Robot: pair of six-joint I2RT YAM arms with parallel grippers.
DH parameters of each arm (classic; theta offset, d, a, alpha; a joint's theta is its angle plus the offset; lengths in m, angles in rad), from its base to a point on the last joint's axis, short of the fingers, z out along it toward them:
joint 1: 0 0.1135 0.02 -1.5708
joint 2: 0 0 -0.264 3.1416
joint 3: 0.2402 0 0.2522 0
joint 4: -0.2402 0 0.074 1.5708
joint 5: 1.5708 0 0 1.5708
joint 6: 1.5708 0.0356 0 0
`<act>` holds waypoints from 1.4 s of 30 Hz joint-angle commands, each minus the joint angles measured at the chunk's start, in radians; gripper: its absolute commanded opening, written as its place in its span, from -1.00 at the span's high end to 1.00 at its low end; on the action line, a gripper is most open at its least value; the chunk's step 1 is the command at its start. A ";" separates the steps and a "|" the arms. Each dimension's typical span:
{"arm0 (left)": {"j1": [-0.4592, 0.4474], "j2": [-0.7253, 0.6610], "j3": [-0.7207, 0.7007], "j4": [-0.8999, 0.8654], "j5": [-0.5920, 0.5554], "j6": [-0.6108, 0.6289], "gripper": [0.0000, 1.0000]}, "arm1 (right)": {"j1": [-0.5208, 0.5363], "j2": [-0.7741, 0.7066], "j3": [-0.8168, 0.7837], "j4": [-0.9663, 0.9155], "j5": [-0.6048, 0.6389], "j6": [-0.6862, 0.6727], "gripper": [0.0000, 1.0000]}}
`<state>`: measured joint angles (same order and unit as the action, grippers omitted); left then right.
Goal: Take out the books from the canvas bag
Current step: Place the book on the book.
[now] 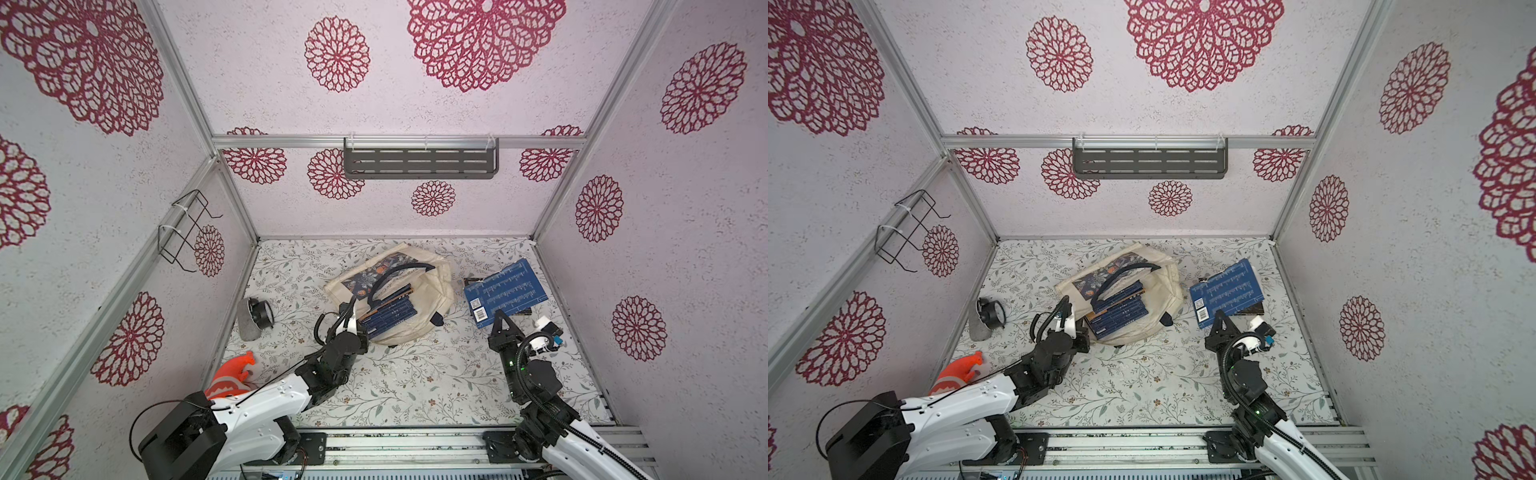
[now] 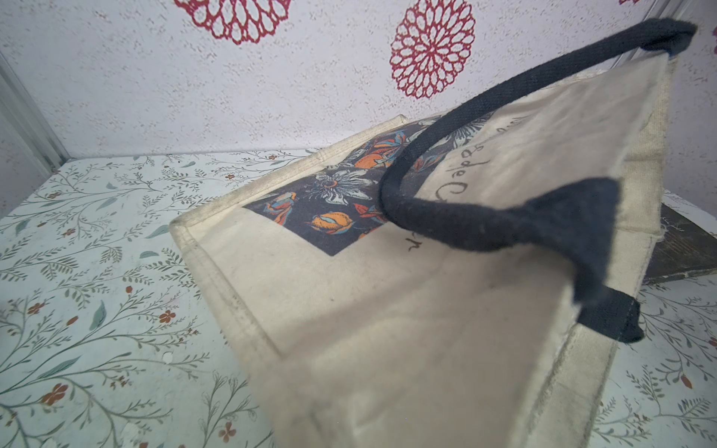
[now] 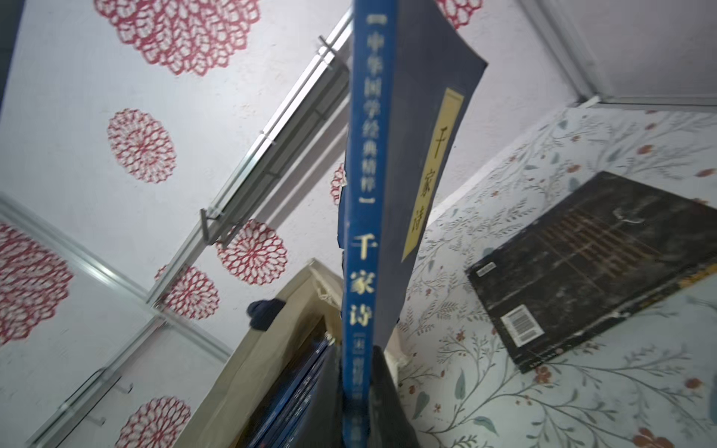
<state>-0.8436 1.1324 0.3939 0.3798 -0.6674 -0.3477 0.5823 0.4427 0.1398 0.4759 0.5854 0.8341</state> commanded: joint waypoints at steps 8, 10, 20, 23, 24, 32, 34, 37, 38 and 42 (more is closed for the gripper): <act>-0.009 -0.017 0.030 0.011 -0.018 0.014 1.00 | -0.276 0.247 0.066 0.167 -0.179 0.228 1.00; -0.008 -0.017 0.031 0.009 -0.017 0.015 1.00 | -0.305 0.308 0.076 0.196 -0.199 0.284 1.00; -0.009 -0.019 0.030 0.007 -0.017 0.013 1.00 | -0.425 0.633 0.093 0.437 -0.300 0.422 1.00; -0.008 -0.016 0.031 0.008 -0.017 0.013 1.00 | -0.439 0.715 0.098 0.490 -0.304 0.442 1.00; -0.009 -0.014 0.031 0.008 -0.016 0.014 1.00 | -0.443 0.740 0.100 0.503 -0.306 0.454 1.00; -0.010 -0.011 0.032 0.008 -0.018 0.013 1.00 | -0.460 0.959 0.105 0.624 -0.318 0.527 1.00; -0.011 -0.007 0.033 0.010 -0.017 0.013 1.00 | -0.463 1.004 0.113 0.635 -0.322 0.538 1.00; -0.010 -0.002 0.036 0.009 -0.015 0.015 1.00 | -0.468 1.067 0.133 0.658 -0.338 0.564 1.00; -0.010 -0.001 0.036 0.009 -0.016 0.015 1.00 | -0.468 1.082 0.141 0.658 -0.342 0.569 1.00; -0.011 -0.003 0.036 0.009 -0.014 0.015 1.00 | -0.470 1.131 0.178 0.636 -0.357 0.579 1.00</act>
<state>-0.8448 1.1328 0.3977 0.3756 -0.6674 -0.3477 0.1192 1.5623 0.2798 1.0489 0.2424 1.3926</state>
